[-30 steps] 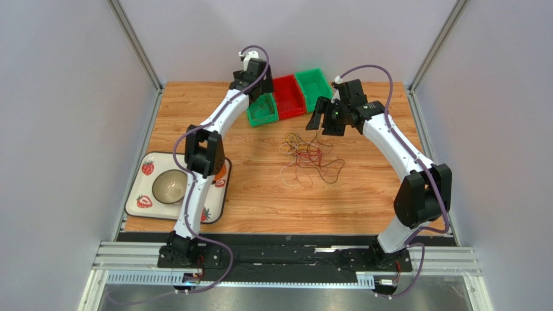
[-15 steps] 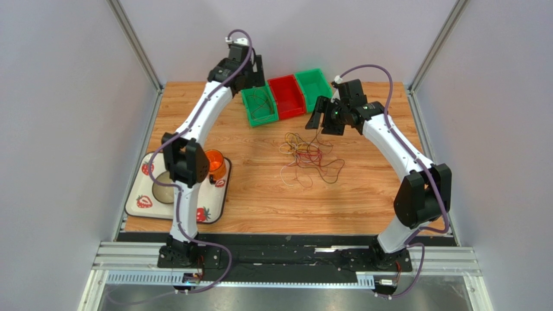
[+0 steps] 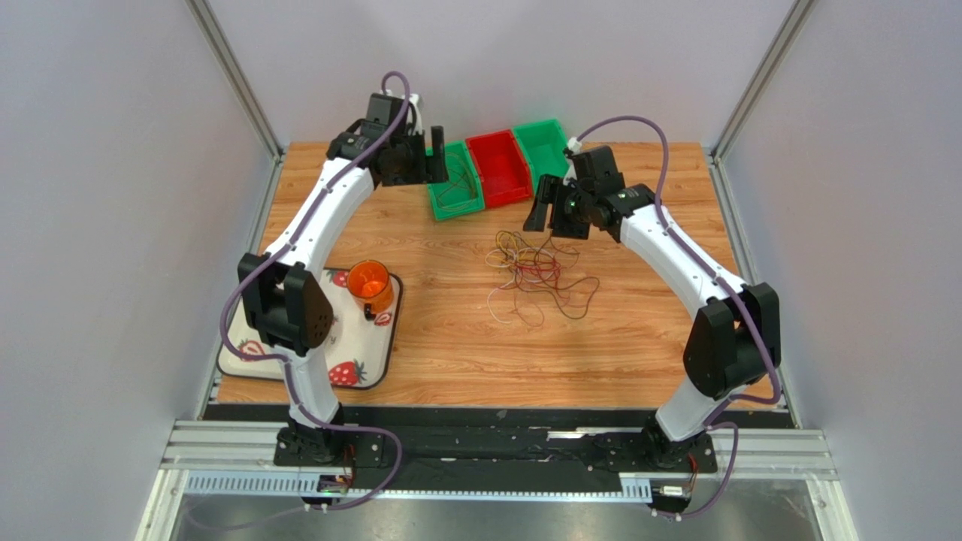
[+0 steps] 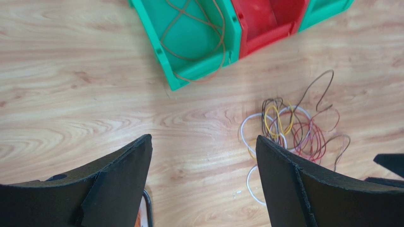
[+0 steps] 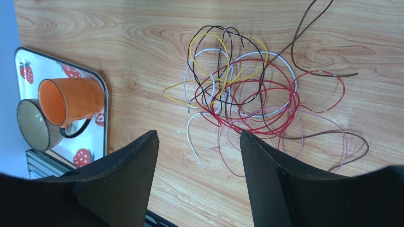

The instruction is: Untangle the cables

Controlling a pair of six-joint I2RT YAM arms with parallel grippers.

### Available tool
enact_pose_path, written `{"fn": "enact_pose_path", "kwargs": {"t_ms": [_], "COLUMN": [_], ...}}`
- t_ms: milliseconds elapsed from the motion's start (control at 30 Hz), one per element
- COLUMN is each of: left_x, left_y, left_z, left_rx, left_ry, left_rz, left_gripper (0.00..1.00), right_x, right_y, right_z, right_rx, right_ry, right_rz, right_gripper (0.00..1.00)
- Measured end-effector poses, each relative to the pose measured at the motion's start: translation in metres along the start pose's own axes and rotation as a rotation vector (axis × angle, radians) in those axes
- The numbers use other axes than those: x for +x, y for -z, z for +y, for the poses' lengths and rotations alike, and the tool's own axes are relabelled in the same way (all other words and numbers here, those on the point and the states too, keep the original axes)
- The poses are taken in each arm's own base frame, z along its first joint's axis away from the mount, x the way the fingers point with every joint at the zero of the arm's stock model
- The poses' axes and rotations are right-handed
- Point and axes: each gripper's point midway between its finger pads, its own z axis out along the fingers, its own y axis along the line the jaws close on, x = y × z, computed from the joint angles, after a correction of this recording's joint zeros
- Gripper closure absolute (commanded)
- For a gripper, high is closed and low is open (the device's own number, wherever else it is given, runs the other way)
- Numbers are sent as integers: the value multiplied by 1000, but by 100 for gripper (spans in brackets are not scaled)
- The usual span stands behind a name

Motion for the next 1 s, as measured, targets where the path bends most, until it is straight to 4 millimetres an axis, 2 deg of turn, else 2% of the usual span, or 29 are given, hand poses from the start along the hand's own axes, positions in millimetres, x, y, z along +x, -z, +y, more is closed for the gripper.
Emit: {"fn": "enact_pose_path", "kwargs": {"t_ms": [67, 167, 267, 333, 467, 533, 633, 733, 800, 900, 1000], "left_x": [13, 30, 41, 46, 58, 68, 94, 122, 134, 131, 120], "left_y": [-4, -6, -6, -8, -20, -31, -44, -49, -50, -51, -54], "left_z": [-10, -38, -58, -68, -68, -65, -60, -64, -67, -67, -47], "left_rx": [14, 44, 75, 99, 103, 75, 6, -30, -45, -60, -104], "left_ry": [-25, -90, -128, -140, -134, -138, -172, -213, -237, -241, -207], "left_rz": [31, 57, 71, 77, 107, 129, 163, 199, 212, 196, 177], "left_gripper": [12, 13, 15, 20, 31, 32, 32, 33, 33, 34, 34], "right_x": [7, 16, 24, 31, 41, 43, 46, 47, 50, 56, 58], "right_y": [-3, -9, -19, -28, -44, -49, -53, -56, -59, -60, -63], "right_z": [2, 2, 6, 4, -5, -9, -13, -9, -7, 0, 16], "right_rx": [7, 22, 29, 45, 89, 105, 114, 84, 55, 23, -17], "right_ry": [18, 39, 59, 72, 97, 102, 104, 115, 132, 159, 204], "right_rz": [9, 24, 42, 59, 88, 97, 105, 103, 96, 101, 88], "right_gripper": [34, 35, 35, 35, 35, 35, 36, 36, 36, 36, 36]}}
